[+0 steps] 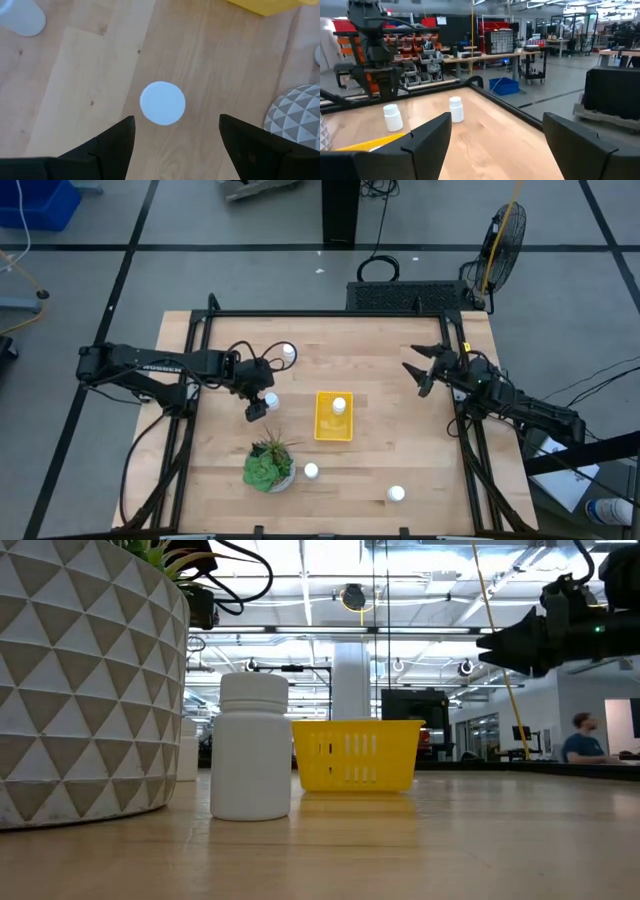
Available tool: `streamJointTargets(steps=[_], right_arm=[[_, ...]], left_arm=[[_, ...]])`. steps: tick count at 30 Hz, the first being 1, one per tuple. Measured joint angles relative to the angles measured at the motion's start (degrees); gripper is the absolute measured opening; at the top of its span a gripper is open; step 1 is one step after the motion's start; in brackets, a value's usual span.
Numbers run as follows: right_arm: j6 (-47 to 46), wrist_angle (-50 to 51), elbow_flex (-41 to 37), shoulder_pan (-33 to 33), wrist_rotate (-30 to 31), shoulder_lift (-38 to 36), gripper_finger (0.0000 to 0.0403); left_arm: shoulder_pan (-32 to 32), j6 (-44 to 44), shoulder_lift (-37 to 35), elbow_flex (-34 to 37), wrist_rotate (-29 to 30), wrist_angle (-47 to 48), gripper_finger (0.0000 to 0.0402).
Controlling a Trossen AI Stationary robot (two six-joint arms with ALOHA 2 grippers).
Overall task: Pick and place pill bottles into a basket
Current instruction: Put the white pill bottle into the yellow bin
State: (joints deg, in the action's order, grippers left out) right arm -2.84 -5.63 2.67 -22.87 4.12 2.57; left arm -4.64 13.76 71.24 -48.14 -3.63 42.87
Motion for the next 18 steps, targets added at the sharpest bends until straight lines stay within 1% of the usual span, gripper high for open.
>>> streamJointTargets(steps=[4, 10, 12, 14, 18], right_arm=[[-1.0, -1.7, -0.1, 0.0, -1.5, -0.1, 0.0302], [-1.0, -1.9, -0.1, 0.0, -1.5, 0.0, 0.0302], [-1.0, -1.9, -0.2, 0.0, -1.5, 0.0, 0.0302], [-1.0, -1.9, -0.2, 0.0, -1.5, 0.0, 0.0302], [-1.5, -1.9, -0.2, 0.0, -1.5, 0.0, 0.0302]], left_arm=[[0.0, 0.0, 0.0, 0.0, -1.1, 0.0, 0.0294], [0.0, 0.0, 0.0, 0.0, -0.2, -2.4, 0.0294], [0.0, -0.6, 0.0, 0.0, 0.9, -3.1, 0.0294], [-0.3, -1.3, 0.0, 0.0, 2.1, -3.0, 0.0294], [-1.2, -1.5, 0.0, 0.0, 2.2, -2.0, 0.0294]])
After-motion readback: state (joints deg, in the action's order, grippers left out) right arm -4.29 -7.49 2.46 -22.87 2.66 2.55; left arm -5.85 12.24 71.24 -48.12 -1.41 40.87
